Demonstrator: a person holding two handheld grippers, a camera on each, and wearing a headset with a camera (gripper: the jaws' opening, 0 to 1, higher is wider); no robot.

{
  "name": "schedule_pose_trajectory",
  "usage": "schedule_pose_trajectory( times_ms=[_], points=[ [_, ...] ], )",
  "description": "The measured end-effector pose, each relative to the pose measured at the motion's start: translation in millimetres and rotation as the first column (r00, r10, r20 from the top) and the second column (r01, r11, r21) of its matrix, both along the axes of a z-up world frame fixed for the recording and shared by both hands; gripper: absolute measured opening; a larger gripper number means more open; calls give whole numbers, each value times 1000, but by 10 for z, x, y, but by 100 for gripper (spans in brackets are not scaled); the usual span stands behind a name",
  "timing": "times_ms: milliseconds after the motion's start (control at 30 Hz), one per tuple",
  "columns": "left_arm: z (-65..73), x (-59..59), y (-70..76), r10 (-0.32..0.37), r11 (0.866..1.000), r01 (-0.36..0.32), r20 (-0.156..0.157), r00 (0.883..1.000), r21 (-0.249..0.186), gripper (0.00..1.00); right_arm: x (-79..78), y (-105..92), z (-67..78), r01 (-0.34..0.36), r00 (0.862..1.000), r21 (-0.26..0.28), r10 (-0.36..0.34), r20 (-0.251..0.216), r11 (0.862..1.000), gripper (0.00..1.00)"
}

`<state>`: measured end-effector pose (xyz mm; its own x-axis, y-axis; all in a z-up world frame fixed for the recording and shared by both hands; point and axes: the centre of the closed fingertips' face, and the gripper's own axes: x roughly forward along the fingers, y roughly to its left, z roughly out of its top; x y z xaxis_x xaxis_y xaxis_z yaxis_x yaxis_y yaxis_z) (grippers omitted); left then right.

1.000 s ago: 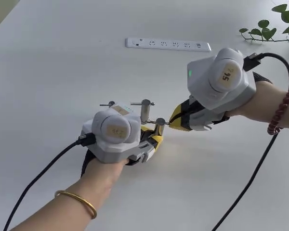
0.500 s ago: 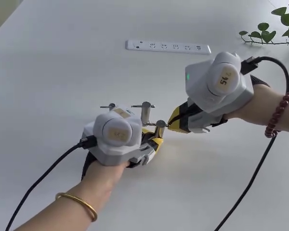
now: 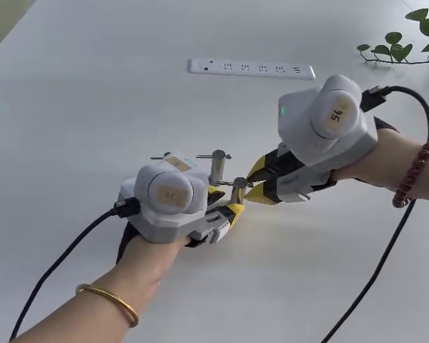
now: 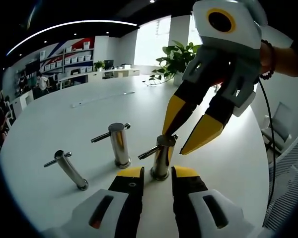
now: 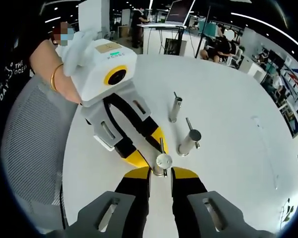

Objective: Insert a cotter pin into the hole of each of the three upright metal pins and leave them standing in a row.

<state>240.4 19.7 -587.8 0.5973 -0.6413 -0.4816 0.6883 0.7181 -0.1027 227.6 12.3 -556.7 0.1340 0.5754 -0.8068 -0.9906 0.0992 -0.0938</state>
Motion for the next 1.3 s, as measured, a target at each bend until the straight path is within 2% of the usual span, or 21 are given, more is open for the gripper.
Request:
schedule_pose_trajectory(
  times_ms=[100,133,233,333,500,700,900,1033,1300],
  points=[
    [9,-21,61,1,1000,-1,-1,1000,14,22,19,29,18,41,999,26,-40,-22,999,14],
    [4,-33,94,7,1000,-7,-16,1000,18,23,35,38,21,61,998,36,-60,-29,997,14],
    [42,-58,146,7,1000,-7,-2,1000,25,25,50,57,20,88,996,50,-86,-40,995,15],
    [80,-75,205,5,999,-5,5,1000,31,28,44,93,11,98,994,63,-96,-48,993,16],
    [82,-94,278,20,999,-19,-8,1000,31,33,35,148,-47,120,991,67,-116,-65,991,16],
    [142,-133,358,31,1000,-31,-24,999,-1,40,47,199,-77,118,992,65,-114,-55,991,14],
    [203,-178,481,39,999,-39,-17,999,-7,44,64,197,-103,95,995,41,-94,-28,995,12],
    [283,-183,577,62,998,-62,-8,998,-30,46,74,191,-116,82,997,29,-81,-9,996,10],
    [310,-232,655,95,994,-96,-21,995,-49,50,87,190,-126,76,997,20,-76,-5,997,10]
  ],
)
